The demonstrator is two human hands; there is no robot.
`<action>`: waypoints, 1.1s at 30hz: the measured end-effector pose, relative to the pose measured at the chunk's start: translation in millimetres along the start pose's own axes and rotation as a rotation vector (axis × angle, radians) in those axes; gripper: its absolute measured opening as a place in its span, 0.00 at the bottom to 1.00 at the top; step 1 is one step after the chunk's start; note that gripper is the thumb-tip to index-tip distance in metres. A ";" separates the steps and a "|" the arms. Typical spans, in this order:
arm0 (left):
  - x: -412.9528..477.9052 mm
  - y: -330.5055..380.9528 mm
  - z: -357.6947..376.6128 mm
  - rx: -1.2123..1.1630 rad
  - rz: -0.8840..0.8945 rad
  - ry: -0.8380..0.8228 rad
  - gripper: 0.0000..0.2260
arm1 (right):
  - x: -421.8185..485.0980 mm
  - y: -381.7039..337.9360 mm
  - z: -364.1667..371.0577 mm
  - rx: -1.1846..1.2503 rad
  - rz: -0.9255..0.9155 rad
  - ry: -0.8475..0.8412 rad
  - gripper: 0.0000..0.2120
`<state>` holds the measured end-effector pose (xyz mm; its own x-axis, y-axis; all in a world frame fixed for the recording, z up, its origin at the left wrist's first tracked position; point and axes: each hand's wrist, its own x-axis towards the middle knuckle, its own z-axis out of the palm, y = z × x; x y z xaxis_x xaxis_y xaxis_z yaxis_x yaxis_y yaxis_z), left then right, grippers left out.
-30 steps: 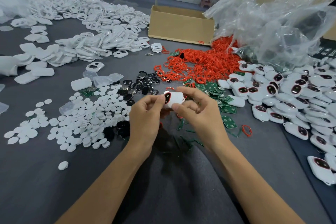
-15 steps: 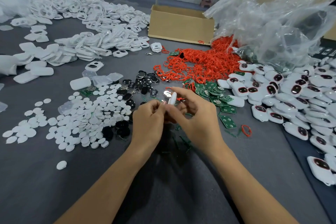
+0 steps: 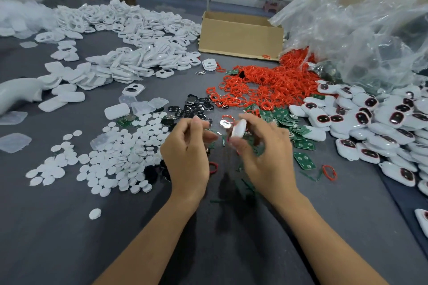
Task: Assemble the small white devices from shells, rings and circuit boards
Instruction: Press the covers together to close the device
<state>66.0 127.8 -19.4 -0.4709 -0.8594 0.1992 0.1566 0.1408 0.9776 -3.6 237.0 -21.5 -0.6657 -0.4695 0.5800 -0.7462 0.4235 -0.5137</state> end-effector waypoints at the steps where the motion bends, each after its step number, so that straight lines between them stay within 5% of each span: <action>1: 0.6 -0.5 0.3 -0.004 0.000 0.004 0.13 | 0.4 -0.5 -0.3 -0.012 -0.002 -0.011 0.16; 4: 1.3 -2.2 0.9 -0.025 0.000 0.018 0.13 | -1.9 -0.7 2.6 -0.060 -0.011 -0.173 0.15; 7: 1.7 -2.0 0.4 -0.041 0.004 0.014 0.13 | -3.0 -4.7 -1.6 0.035 -0.011 0.014 0.14; 17: 3.9 -5.1 1.2 -0.058 0.003 0.038 0.14 | -5.6 -1.2 4.7 -0.104 0.017 -0.215 0.13; 21: 3.6 -5.9 1.0 -0.058 -0.004 0.028 0.14 | -4.2 -3.5 0.9 0.025 0.054 -0.017 0.15; 25: 3.3 -5.9 1.9 -0.066 -0.012 0.032 0.13 | -5.1 1.6 6.3 -0.235 0.045 -0.242 0.13; 27: 2.2 -5.3 1.6 -0.064 -0.012 0.026 0.13 | -6.1 1.8 6.0 -0.146 0.018 -0.182 0.13; 33: 0.8 -2.5 3.1 -0.070 -0.046 -0.139 0.10 | -0.3 -7.1 -5.1 0.647 0.138 -0.094 0.17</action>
<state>62.6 128.3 -21.6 -0.5942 -0.7869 0.1668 0.1902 0.0641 0.9797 2.0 238.1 -14.8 -0.7308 -0.5225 0.4392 -0.4871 -0.0516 -0.8718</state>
